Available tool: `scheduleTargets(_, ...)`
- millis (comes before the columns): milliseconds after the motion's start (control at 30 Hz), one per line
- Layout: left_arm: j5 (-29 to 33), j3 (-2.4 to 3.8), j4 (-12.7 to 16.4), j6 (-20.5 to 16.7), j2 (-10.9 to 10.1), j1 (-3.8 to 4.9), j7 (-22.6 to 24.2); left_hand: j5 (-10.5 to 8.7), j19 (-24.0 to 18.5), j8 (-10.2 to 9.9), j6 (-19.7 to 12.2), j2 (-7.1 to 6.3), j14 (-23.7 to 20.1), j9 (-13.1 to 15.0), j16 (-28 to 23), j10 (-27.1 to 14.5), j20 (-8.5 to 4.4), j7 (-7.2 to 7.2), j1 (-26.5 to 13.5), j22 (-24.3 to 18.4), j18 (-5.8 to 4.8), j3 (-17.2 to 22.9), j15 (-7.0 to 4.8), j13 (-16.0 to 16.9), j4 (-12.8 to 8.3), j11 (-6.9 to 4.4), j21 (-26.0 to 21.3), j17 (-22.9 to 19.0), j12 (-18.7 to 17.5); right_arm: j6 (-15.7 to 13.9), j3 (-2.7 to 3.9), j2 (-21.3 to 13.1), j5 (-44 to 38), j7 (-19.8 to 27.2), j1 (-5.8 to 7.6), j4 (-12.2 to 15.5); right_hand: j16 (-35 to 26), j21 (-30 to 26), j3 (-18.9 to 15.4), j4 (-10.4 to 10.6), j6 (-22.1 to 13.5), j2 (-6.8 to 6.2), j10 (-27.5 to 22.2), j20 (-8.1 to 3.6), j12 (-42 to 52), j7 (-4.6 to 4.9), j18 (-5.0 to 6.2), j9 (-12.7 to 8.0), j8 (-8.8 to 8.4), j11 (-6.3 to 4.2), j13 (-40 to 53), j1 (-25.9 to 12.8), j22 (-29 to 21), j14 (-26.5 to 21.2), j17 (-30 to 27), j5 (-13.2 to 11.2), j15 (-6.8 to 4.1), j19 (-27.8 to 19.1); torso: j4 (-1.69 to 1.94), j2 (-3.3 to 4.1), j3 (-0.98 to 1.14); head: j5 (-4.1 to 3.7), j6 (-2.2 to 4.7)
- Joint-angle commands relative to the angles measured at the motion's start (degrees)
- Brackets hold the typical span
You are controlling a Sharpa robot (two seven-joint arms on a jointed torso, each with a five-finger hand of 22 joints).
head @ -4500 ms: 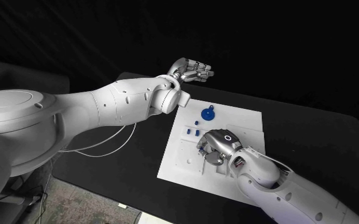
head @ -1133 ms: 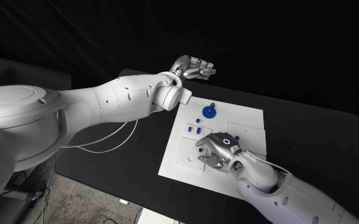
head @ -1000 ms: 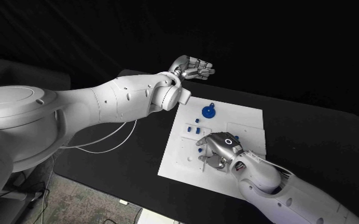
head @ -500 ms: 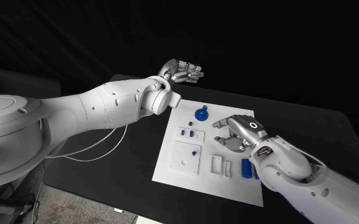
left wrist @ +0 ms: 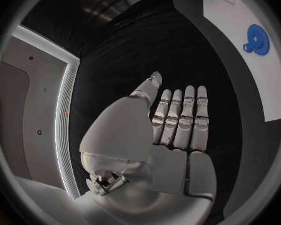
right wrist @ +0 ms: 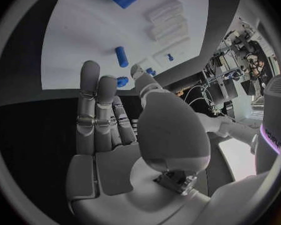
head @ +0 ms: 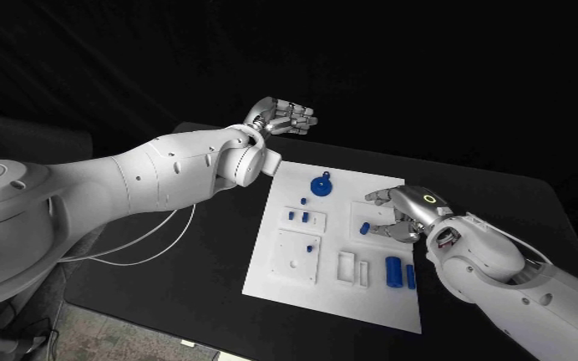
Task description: Assemble the parts on the task board
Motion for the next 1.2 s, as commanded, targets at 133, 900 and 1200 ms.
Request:
scheduleTargets(133,-0.2,0.03,0.0,0.7,0.2,0.1,0.5,-0.01,0.1,0.2,0.2,0.38,-0.3,0.0,-0.2,-0.4,0.15,-0.03,0.2,0.0,0.46,-0.2,-0.11,0.0,0.0,0.0,0.1,0.0,0.4,6.7,-0.06,0.8,-1.5,-1.2,0.03,-1.3,0.3,-0.1,-0.5,1.2,0.0,0.47,-0.1,0.36,-0.2,-0.03,1.05,-0.1,-0.21,-0.19,0.0,0.7,-0.2,0.0,0.0,-0.6,0.41,2.2,0.04,0.03,-0.15,-0.04,-0.12)
scheduleTargets(900,-0.2,0.0,-0.3,0.9,0.5,0.09,0.4,-0.01,0.1,0.2,0.2,0.41,-0.3,0.0,-0.2,-0.5,0.16,-0.03,0.2,-0.1,0.47,-0.3,-0.1,0.0,0.1,0.02,0.1,0.0,0.4,8.2,-1.15,4.6,-0.2,-0.6,0.02,-4.3,0.6,1.7,14.4,-12.6,12.4,7.28,9.9,-1.0,-0.1,2.77,-0.67,0.3,0.1,-2.63,0.0,-9.8,-0.5,0.6,0.3,-2.5,-0.94,2.2,0.01,0.05,-0.09,0.48,-0.57)
scheduleTargets(1200,-0.2,0.0,-0.3,0.9,0.6,0.09,0.3,-0.01,0.1,0.2,0.2,0.41,-0.3,0.0,-0.2,-0.5,0.16,-0.03,0.2,-0.1,0.47,-0.3,-0.1,0.0,0.1,0.02,0.1,0.0,0.4,6.7,-1.32,5.0,-1.0,-0.7,0.01,-4.5,0.9,2.1,19.3,-12.3,16.7,8.44,13.7,-1.49,-0.1,2.92,-1.02,0.4,0.25,-3.6,0.1,-9.8,-0.3,0.6,0.4,-4.2,-1.48,2.1,-0.06,0.03,-0.07,0.58,-0.73)
